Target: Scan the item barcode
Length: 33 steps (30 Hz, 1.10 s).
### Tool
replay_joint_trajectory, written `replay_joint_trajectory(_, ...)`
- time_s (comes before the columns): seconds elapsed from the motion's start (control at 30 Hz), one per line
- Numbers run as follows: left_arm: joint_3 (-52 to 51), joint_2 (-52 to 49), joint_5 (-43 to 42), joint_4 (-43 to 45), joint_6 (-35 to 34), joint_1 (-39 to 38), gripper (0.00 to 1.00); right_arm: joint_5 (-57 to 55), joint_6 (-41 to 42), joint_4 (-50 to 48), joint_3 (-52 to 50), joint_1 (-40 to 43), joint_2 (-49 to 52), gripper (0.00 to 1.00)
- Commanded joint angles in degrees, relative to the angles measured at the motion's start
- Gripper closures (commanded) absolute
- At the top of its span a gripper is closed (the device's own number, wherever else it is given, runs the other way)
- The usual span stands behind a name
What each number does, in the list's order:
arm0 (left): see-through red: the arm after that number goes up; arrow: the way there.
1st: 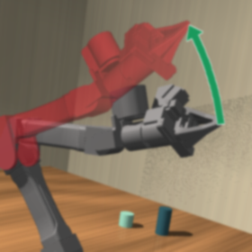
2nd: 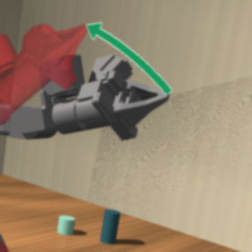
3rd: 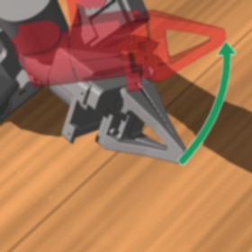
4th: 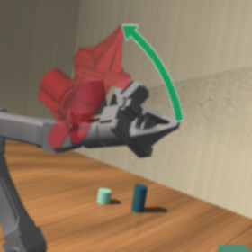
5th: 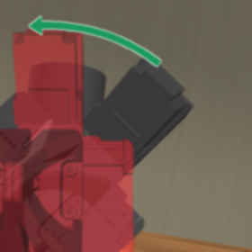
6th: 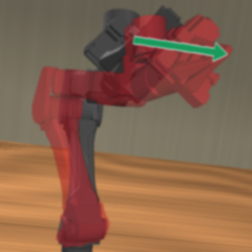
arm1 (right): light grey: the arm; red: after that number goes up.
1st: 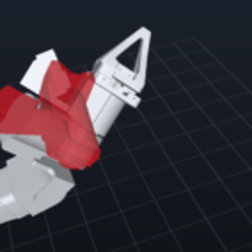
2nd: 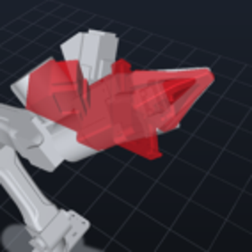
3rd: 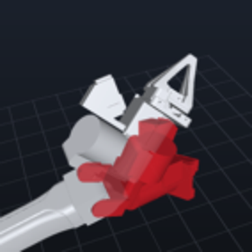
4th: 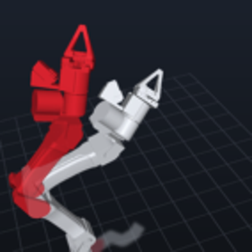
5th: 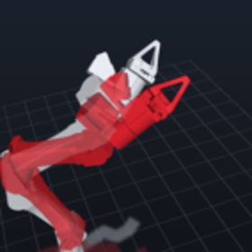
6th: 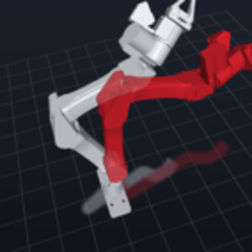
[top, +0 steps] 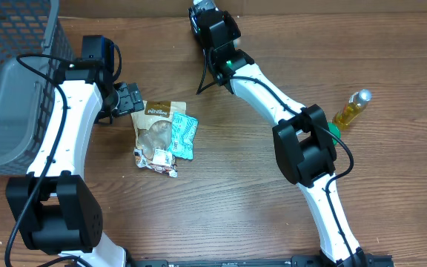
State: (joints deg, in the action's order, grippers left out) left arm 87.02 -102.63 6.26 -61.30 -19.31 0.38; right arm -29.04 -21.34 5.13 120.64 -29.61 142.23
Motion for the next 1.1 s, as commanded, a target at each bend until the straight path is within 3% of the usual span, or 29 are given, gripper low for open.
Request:
replay_joint_trajectory(0.0,0.83,1.07,0.28,0.04,0.04,-0.02,0.0,-0.92,-0.13,-0.35,0.5,0.11,1.27,0.96)
replay_joint_trajectory(0.1,0.83,1.07,0.28,0.04,0.04,-0.02,0.0,-1.4,0.59,-0.11,0.5,0.13,1.46,0.96)
replay_joint_trajectory(0.33,0.83,1.07,0.31,0.04,0.04,-0.02,0.0,-4.42,14.73,10.95,0.61,1.62,-1.64,0.88)
replay_joint_trajectory(0.57,0.83,1.07,0.28,0.04,0.04,-0.02,0.0,10.12,24.96,24.59,0.61,7.56,-3.72,0.79)
replay_joint_trajectory(0.8,0.83,1.07,0.28,0.04,0.04,-0.02,0.0,19.69,25.0,34.45,0.55,13.49,-3.72,0.72)
replay_joint_trajectory(1.07,0.83,1.07,0.28,0.04,0.04,-0.02,0.0,41.92,24.35,40.28,0.55,19.21,-3.72,0.7)
